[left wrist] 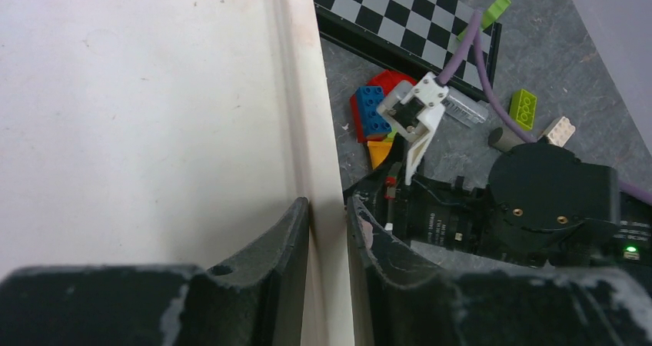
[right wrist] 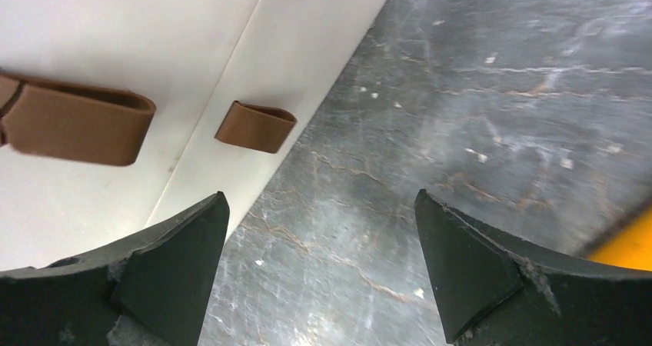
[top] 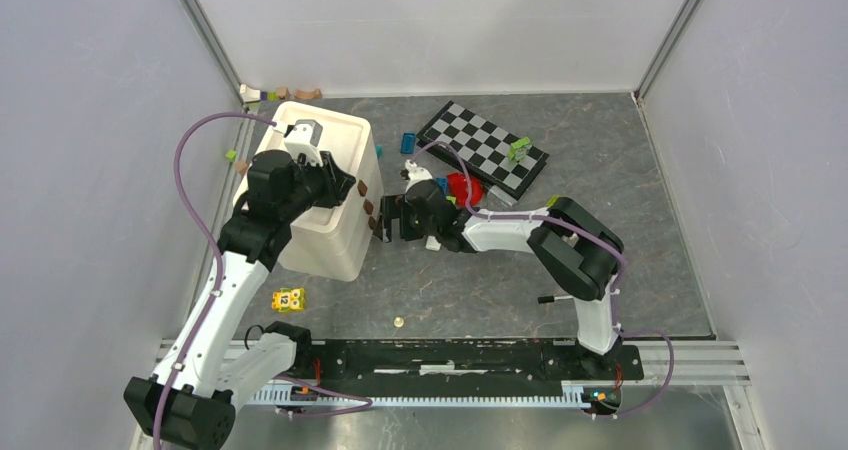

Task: Organize the makeup
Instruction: Close the drawer in the storage box.

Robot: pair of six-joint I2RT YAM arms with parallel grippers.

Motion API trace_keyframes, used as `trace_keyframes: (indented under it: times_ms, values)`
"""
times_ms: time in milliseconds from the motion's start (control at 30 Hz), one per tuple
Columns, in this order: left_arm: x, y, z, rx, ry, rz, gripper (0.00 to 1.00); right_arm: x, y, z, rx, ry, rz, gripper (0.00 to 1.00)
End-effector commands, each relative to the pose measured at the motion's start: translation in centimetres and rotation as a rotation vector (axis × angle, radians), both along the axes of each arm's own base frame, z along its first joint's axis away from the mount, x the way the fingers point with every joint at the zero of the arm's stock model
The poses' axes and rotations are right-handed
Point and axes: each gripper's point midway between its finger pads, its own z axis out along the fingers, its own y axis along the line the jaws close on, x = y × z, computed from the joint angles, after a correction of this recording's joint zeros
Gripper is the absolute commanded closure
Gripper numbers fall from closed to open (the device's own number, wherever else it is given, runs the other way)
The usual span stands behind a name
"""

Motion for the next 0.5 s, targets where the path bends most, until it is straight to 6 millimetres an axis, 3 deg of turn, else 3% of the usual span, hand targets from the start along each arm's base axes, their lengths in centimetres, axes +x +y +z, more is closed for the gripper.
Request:
trace_keyframes:
  times_ms: [0, 200, 333, 467]
  values:
    - [-2.2, -1.1, -4.3, 0.039, 0.169, -0.1, 0.68, 1.5, -2.4, 5.5, -0.02, -0.141, -0.046, 0.02]
    - [-2.6, -2.2, -4.2, 0.015, 0.177, -0.16, 0.68, 1.3, -9.7, 5.2, -0.284, -0.168, -0.144, 0.02]
    - [-3.0, -3.0, -4.0, -0.005, 0.177, -0.202, 0.68, 0.7, -14.1, 4.0, -0.342, -0.133, -0.217, 0.02]
    - [-3.1, -3.2, -3.9, -0.008, 0.17, -0.211, 0.67, 0.3, -16.5, 2.3, -0.346, -0.069, -0.249, 0.02]
